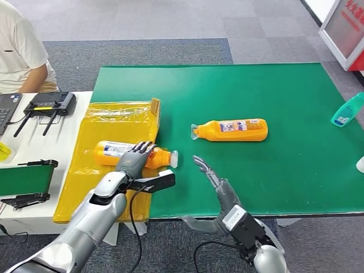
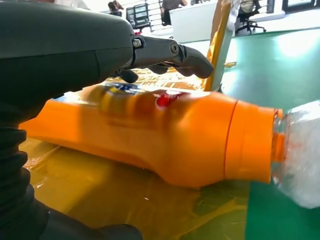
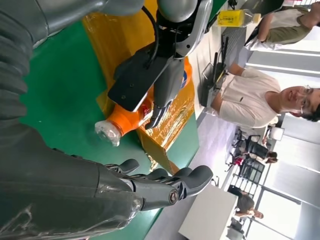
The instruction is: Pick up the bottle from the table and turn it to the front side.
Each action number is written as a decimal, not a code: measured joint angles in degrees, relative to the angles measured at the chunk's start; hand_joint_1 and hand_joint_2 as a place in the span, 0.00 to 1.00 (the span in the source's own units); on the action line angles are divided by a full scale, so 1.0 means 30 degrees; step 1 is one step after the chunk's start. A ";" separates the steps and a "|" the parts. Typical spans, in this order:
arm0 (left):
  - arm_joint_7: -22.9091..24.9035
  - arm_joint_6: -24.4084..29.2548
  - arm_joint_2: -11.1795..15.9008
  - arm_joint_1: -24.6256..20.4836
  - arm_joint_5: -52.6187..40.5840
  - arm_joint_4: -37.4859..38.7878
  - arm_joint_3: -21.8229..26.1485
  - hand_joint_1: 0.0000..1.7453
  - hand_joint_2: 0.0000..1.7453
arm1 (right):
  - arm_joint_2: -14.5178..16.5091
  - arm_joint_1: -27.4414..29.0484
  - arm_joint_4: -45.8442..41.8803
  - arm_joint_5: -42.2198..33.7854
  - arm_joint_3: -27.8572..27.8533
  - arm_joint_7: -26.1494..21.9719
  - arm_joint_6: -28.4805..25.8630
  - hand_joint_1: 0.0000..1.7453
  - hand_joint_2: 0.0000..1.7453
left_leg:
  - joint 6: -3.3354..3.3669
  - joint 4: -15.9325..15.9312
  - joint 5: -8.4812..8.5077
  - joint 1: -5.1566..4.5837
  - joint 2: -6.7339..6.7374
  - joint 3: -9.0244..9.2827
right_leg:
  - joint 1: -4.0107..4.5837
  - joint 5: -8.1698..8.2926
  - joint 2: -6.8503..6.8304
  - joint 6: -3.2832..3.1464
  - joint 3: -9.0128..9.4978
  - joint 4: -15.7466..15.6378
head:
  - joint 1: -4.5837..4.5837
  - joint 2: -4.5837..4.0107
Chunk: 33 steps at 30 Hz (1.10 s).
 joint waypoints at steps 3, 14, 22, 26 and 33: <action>0.0040 0.0069 -0.0007 0.0483 0.0104 -0.1468 -0.0024 0.00 1.00 | 0.0069 0.0158 0.0000 0.0093 -0.0066 0.0120 -0.0119 0.00 1.00 | 0.0001 0.0000 -0.0002 -0.0001 0.0000 -0.0008 | -0.0001 -0.0001 0.0001 0.0001 -0.0009 0.0000 | 0.0004 0.0000; 0.0669 -0.1866 -0.0007 0.2043 0.3269 -0.9197 -0.0888 0.00 1.00 | 0.0492 0.0783 -0.0058 0.0630 -0.0526 0.0734 -0.0581 0.00 1.00 | 0.0003 0.0000 -0.0009 0.0000 0.0000 -0.0018 | -0.0001 -0.0006 0.0001 0.0004 -0.0019 -0.0001 | 0.0000 0.0000; -0.0699 -0.2144 0.0200 0.4138 0.9938 -1.4571 -0.1401 0.00 1.00 | 0.0627 0.1535 -0.0455 0.0903 -0.0876 0.1034 -0.0989 0.00 1.00 | 0.0005 -0.0001 -0.0029 0.0000 0.0004 -0.0019 | 0.0000 -0.0020 0.0008 0.0001 -0.0012 0.0000 | 0.0000 0.0000; -0.2796 -0.2029 0.0552 0.7741 1.5982 -1.8572 -0.1244 0.00 1.00 | 0.0673 0.2353 -0.0838 0.0815 -0.1078 0.1957 -0.1277 0.00 1.00 | 0.0009 -0.0002 -0.0088 0.0000 0.0018 -0.0009 | 0.0000 -0.0085 0.0017 -0.0008 -0.0012 0.0000 | -0.0002 0.0000; -0.4745 -0.3299 0.0623 1.2829 2.1747 -2.2936 0.0909 0.00 1.00 | 0.1295 0.2706 -0.1013 -0.0824 -0.1466 0.4911 -0.0827 0.00 1.00 | 0.0014 -0.0003 -0.0138 0.0002 0.0024 -0.0007 | 0.0006 -0.0141 0.0013 -0.0006 -0.0010 -0.0001 | -0.0004 0.0000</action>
